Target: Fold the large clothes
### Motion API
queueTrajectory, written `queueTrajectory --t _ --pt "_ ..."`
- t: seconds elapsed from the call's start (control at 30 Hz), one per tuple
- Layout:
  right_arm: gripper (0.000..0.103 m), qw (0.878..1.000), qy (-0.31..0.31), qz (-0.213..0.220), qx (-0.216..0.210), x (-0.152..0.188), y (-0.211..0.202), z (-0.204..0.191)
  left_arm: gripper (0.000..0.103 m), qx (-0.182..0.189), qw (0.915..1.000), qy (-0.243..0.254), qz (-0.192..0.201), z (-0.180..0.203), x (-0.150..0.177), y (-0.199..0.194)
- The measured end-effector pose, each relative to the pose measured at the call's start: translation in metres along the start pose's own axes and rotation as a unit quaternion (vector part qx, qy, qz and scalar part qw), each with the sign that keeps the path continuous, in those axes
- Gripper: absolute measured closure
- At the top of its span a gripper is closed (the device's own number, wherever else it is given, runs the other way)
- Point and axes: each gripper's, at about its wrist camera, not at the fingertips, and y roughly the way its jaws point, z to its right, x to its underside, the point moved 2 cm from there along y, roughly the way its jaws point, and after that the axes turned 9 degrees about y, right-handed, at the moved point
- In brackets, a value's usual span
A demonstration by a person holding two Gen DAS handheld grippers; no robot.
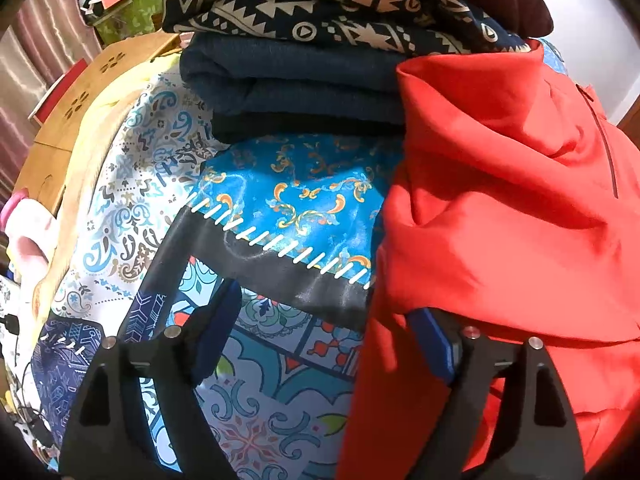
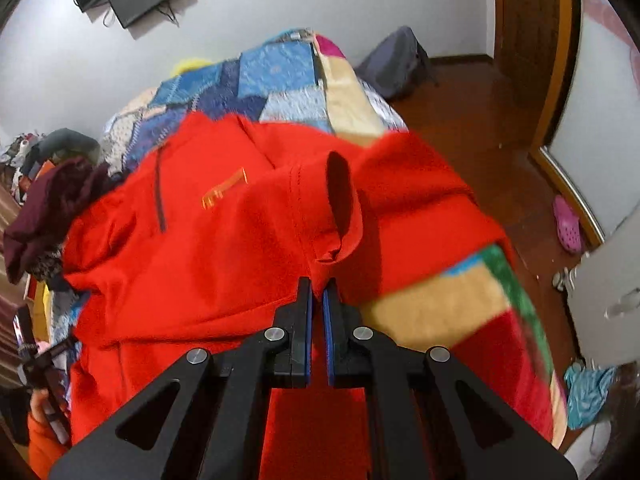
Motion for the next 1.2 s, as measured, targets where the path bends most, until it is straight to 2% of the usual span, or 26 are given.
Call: queueTrajectory --t 0.17,0.33,0.53,0.67,0.77,0.83,0.93,1.0,1.1,1.2 --pt "0.099 1.000 -0.005 -0.013 -0.004 0.009 0.000 0.006 0.018 -0.005 0.9999 0.014 -0.008 0.003 0.001 -0.001" --pt "0.098 1.000 -0.025 -0.012 -0.009 0.014 -0.010 0.004 0.019 -0.021 0.9974 0.065 -0.021 0.021 0.007 -0.013" --pt "0.095 1.000 -0.015 -0.009 -0.022 0.009 -0.025 0.004 0.019 -0.015 0.9937 0.111 0.007 0.039 0.007 -0.053" --pt "0.090 0.999 -0.005 0.023 -0.031 0.000 -0.046 0.007 0.019 -0.010 0.9909 0.125 0.048 0.052 -0.007 -0.086" --pt "0.078 0.998 0.003 0.055 -0.031 -0.010 -0.063 0.009 0.019 0.008 0.9875 0.130 0.089 0.065 -0.023 -0.115" --pt "0.058 0.996 0.010 0.079 -0.030 -0.015 -0.075 0.011 0.019 0.021 0.9849 0.132 0.110 0.073 -0.033 -0.128" --pt "0.043 0.993 0.023 0.116 -0.022 -0.024 -0.092 0.020 0.019 0.045 0.9783 0.140 0.146 0.090 -0.050 -0.151" --pt "0.037 0.991 0.034 0.127 -0.021 -0.029 -0.099 0.026 0.018 0.064 0.9739 0.144 0.164 0.104 -0.058 -0.162" --pt "0.033 0.989 0.056 0.137 -0.018 -0.035 -0.101 0.040 0.014 0.087 0.9671 0.152 0.184 0.127 -0.070 -0.173" --pt "0.031 0.988 0.086 0.130 -0.009 -0.039 -0.089 0.055 0.014 0.097 0.9617 0.173 0.189 0.151 -0.076 -0.175"
